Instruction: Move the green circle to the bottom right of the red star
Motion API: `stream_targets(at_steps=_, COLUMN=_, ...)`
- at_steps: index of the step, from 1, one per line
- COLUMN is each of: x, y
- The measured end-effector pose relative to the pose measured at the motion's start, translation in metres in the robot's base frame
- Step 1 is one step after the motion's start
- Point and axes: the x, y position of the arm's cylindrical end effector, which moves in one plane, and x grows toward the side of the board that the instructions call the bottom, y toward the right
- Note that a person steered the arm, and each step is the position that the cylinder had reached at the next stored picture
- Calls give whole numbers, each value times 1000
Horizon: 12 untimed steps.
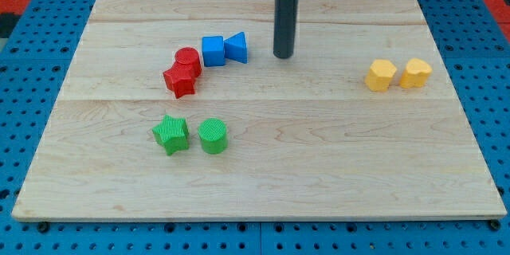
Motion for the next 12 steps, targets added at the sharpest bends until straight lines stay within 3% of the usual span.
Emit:
stream_targets(at_steps=2, x=120, y=0)
stream_targets(at_steps=3, x=159, y=-28)
stream_targets(at_steps=5, x=161, y=-166)
stream_targets(at_steps=6, x=161, y=-176)
stream_targets(at_steps=7, x=174, y=-122)
stream_targets(at_steps=8, x=165, y=-107)
stream_targets(at_steps=9, x=141, y=-114)
stream_targets(at_steps=11, x=174, y=-108)
stream_targets(at_steps=12, x=166, y=-128)
